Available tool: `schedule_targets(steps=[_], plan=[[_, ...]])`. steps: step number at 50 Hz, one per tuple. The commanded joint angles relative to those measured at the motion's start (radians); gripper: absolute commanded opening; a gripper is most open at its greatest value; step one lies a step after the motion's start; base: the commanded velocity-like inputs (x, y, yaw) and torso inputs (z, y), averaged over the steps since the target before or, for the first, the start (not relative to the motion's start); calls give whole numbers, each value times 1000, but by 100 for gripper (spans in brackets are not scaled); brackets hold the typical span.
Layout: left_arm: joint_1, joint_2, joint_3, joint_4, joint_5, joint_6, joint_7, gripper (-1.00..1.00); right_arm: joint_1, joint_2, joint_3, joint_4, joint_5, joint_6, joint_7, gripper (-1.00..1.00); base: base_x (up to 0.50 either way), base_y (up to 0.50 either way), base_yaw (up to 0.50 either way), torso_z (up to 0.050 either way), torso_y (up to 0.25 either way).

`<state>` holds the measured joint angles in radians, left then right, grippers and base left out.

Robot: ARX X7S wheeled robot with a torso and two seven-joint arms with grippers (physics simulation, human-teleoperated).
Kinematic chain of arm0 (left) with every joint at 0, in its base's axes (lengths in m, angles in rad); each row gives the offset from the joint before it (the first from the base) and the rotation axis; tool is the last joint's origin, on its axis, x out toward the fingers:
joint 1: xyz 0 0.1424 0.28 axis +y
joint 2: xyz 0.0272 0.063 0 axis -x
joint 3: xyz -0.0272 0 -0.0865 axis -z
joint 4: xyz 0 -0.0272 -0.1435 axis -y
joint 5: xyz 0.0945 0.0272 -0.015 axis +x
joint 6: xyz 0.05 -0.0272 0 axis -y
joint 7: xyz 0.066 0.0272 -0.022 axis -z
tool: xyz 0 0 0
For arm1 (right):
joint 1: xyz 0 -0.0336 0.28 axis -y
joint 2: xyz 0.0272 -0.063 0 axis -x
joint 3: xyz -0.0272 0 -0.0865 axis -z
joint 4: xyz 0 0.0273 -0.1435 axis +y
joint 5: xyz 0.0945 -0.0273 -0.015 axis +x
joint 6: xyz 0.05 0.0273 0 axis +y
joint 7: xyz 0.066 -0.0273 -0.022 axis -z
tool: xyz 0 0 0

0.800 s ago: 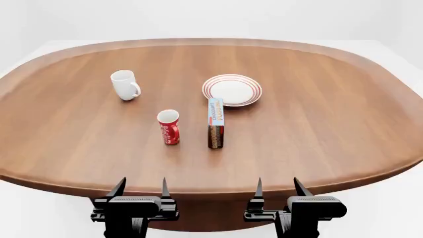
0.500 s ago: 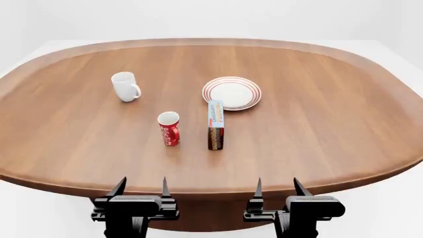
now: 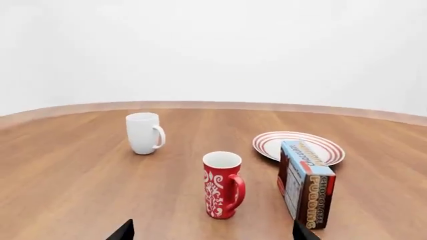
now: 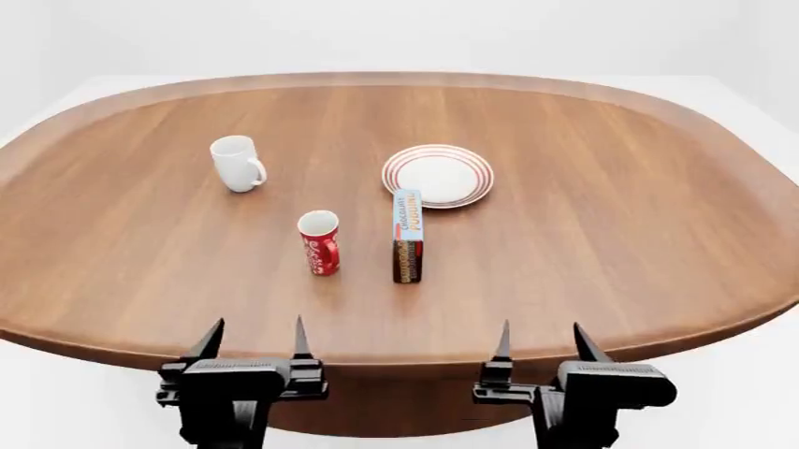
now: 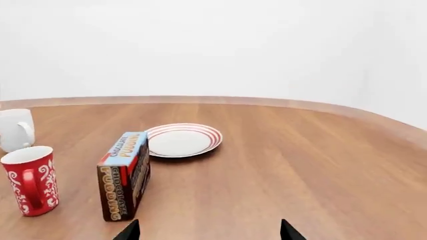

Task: Pick up the white mug and put it on the plate, and put the chocolate pudding to the right of the plate.

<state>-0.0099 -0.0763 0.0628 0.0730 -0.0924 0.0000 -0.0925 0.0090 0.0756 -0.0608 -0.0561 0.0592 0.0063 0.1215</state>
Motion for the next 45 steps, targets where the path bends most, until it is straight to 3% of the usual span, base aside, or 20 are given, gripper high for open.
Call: schedule_targets(steps=[1,11,17,24,38,45], plan=[[-7,-34,-77,205,-40,78,-59,100,3,34,75,-239,35,-30,70,100,0,0,0,0,0],[7,-62,-231,507,-2,266,-155,100,-4,73,178,-520,66,-83,127,100,0,0,0,0,0],[-7,-79,-299,601,-23,300,-190,100,-2,83,201,-598,81,-80,147,100,0,0,0,0,0],[-36,-118,-402,741,-43,285,-234,100,11,110,320,-754,144,-82,197,100,0,0,0,0,0],[-13,-133,-525,770,-65,330,-277,100,2,130,453,-844,196,-195,230,100,23,0,0,0,0],[-11,-141,-525,767,-67,316,-282,100,-7,135,438,-850,182,-206,224,100,484,0,0,0,0]])
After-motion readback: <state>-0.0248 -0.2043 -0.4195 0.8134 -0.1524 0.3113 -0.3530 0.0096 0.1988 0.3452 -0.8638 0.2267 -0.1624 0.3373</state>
